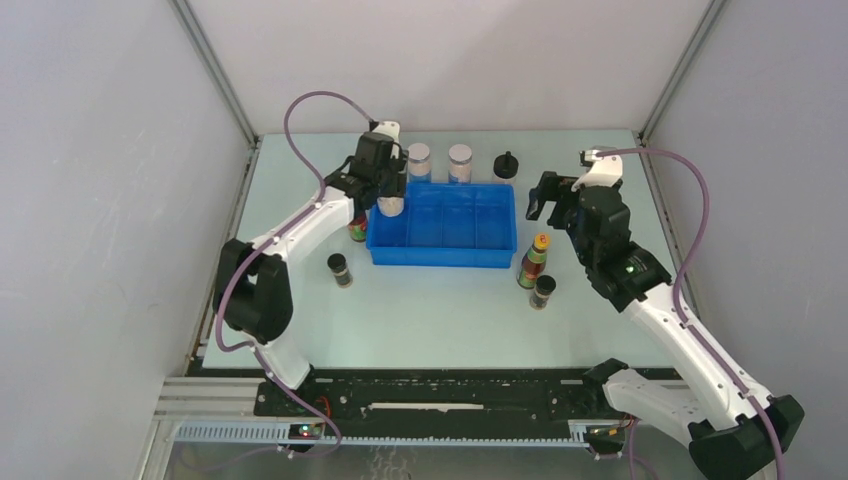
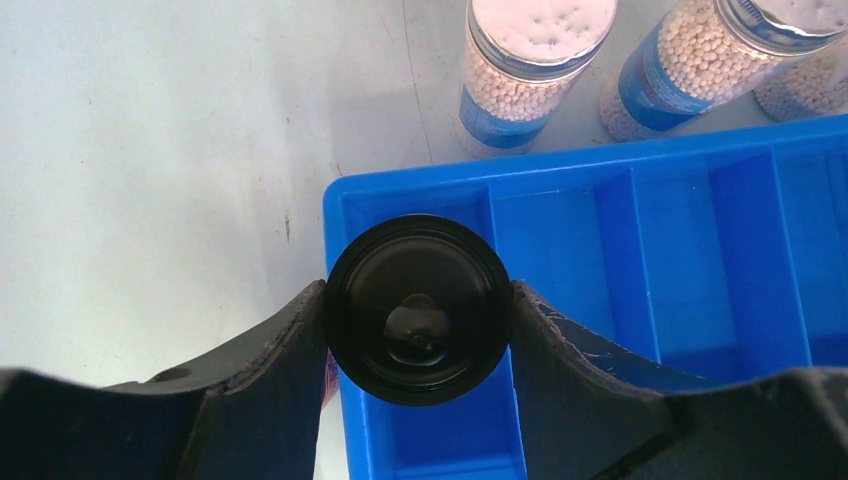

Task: Organize the condiment bottles
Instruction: Place the bottle in the storage box.

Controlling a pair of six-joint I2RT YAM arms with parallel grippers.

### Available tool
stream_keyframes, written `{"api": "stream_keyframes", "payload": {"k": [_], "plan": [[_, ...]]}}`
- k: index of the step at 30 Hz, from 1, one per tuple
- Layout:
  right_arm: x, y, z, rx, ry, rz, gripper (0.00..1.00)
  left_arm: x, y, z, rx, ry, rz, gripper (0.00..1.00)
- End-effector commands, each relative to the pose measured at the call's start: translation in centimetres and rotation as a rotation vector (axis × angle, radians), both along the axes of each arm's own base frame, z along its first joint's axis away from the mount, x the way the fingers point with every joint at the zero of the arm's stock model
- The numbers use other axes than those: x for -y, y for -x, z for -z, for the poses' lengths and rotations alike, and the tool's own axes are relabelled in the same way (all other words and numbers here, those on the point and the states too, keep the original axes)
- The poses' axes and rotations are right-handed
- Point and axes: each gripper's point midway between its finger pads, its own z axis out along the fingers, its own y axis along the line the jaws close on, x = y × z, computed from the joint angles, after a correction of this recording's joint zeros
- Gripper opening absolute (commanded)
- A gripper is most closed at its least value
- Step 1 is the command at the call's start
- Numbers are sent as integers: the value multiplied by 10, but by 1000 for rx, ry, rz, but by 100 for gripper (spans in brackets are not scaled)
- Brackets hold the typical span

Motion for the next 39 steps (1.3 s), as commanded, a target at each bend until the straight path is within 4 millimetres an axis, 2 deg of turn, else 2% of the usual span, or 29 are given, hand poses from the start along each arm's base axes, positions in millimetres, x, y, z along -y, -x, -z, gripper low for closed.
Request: {"api": "stream_keyframes", "payload": {"k": [1,14,39], "plan": [[-2,-3,0,12,-11,13,99,7,-7,-38,133,78,-3,0],[-5,-11,7,0,7,11,99,9,-14,-20,140,80,-13,0],[-3,-15,21,-24,19,19,100,8,-20,17,102,55,-36,0]]}}
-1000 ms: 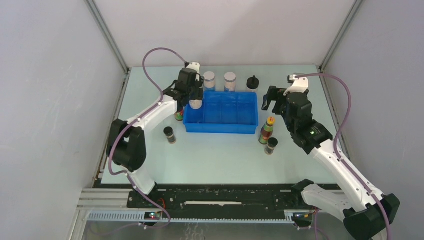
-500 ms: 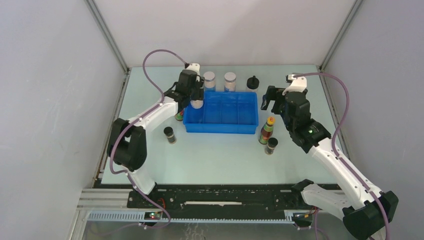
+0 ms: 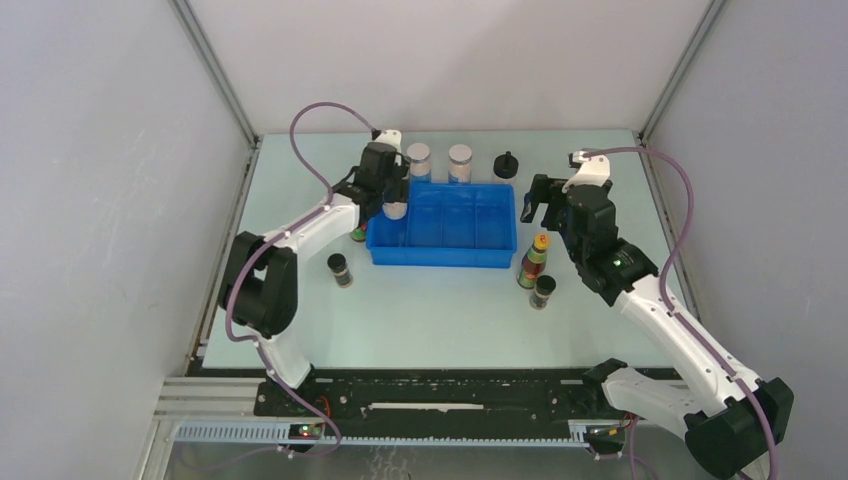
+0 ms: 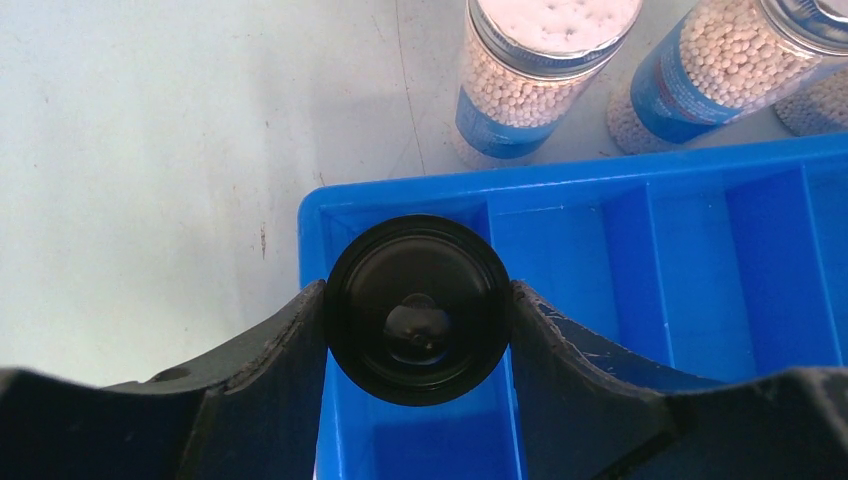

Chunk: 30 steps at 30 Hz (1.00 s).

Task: Organize the condiment bottles
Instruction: Place the bottle in the storage box.

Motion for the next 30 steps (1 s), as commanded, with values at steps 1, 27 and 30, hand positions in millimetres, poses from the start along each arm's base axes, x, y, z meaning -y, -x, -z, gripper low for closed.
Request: {"api": "stream_keyframes", "payload": {"k": [1,27,30], "plan": [[1,-5,-5,30,-11,16,100,3,-11,-11,72,25,-26,0],[2,-13,10,0,-4,17,100,-1,-20,13,33,-29,-57,4],[3,-14,11,-2,-3,18,100,-1,-21,16,25,-31,-57,13]]}}
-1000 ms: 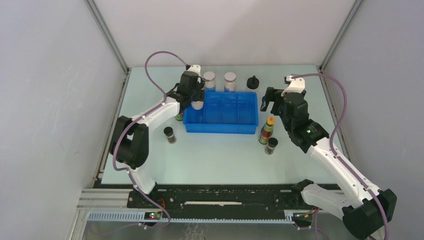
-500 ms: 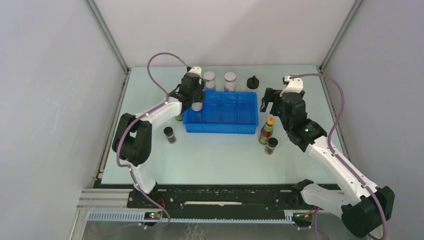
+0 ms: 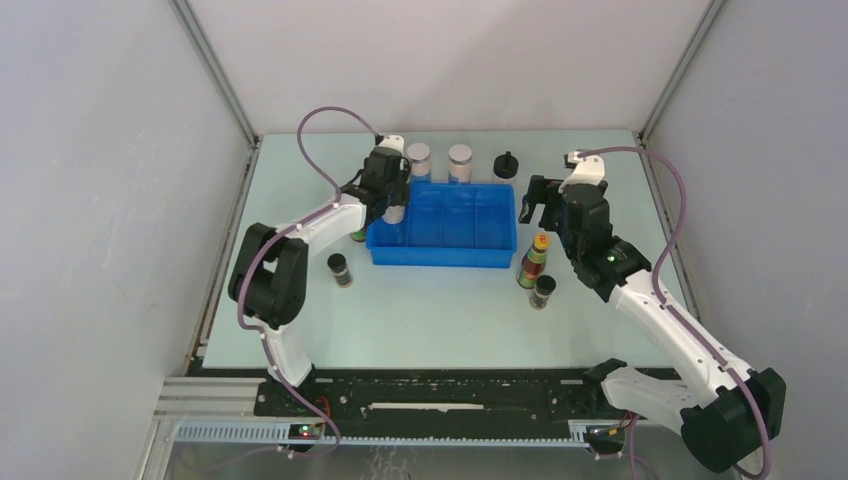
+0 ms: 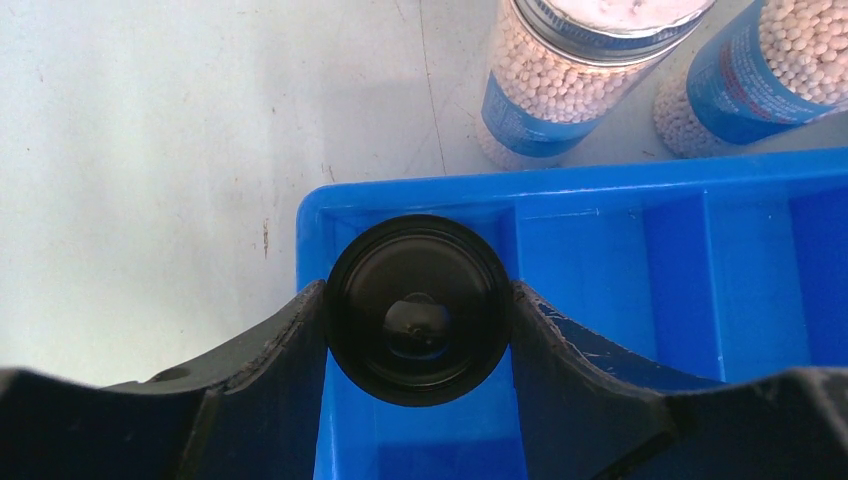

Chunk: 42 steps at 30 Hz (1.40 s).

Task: Organize the condiment bottles
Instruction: Place the bottle in the storage box.

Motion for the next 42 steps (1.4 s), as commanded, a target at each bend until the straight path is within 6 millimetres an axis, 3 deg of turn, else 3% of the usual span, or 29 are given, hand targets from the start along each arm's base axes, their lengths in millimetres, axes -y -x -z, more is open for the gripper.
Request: {"api": "stream_keyframes", "payload": {"k": [1,9,12,21,28,37,42], "plan": [[2,-6,-4,26,-13,12,100,3,-13,-13,51,11,-20,19],[2,-7,-3,23,-14,10,100,2,-14,-11,43,12,-30,85],[1,-6,-4,24,-16,6,100,0,-15,-13,47,8,-39,96],[1,-6,-9,41,-26,-2,100,-1,-18,-26,67,4,-48,100],[2,-2,-18,65,-35,-7,100,4,-23,-53,95,14,-30,100],[7,7,-31,93,-56,-4,100,12,-23,-122,182,29,-2,100],[8,9,-31,90,-62,-5,100,-1,-6,-161,265,54,-57,100]]}}
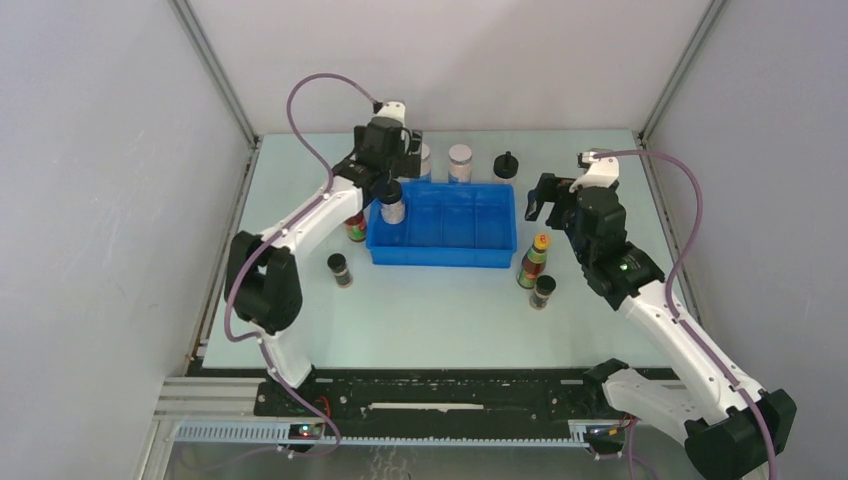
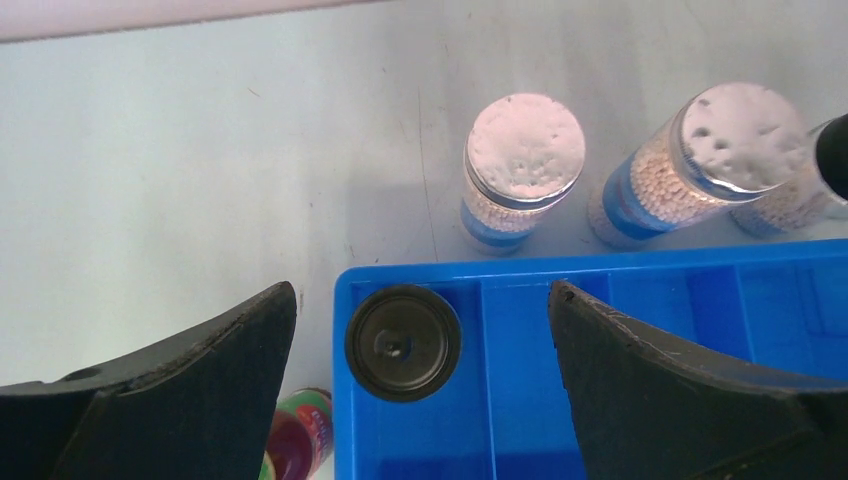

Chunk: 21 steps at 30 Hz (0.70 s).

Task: Organize the condiment bottles
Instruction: Place the bottle in the storage box.

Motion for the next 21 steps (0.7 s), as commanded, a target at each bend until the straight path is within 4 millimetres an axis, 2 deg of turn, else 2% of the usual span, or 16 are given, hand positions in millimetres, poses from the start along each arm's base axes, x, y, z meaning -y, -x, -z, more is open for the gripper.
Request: {"api": "stream_keyframes", "payload": {"k": [1,4,7,8,11,14,16,18,19,21], "plan": [[1,1,-6,19,-23,2,100,-17,17,-87,180,57,-68,100],[-2,1,-11,33,-34,-12,100,-32,30,-120,269,111,-121,100],[-4,1,-17,47,-41,-25,100,-48,49,-162,380,185,-167,97],[-5,1,-18,50,-41,-27,100,-54,59,-183,434,227,-171,95],[-7,-1,-22,51,-40,-38,100,-58,85,-231,590,347,-126,93],[-13,-4,-27,54,-45,-64,100,-62,111,-266,738,417,-60,93],[-17,-5,-30,57,-43,-81,100,-66,126,-284,831,462,-33,93],[-22,-7,-35,63,-38,-104,100,-69,140,-294,906,507,-9,94],[-25,-8,-37,65,-32,-118,100,-70,144,-291,923,525,-2,98],[-31,-10,-42,66,-21,-142,100,-70,149,-291,957,546,12,99]]}}
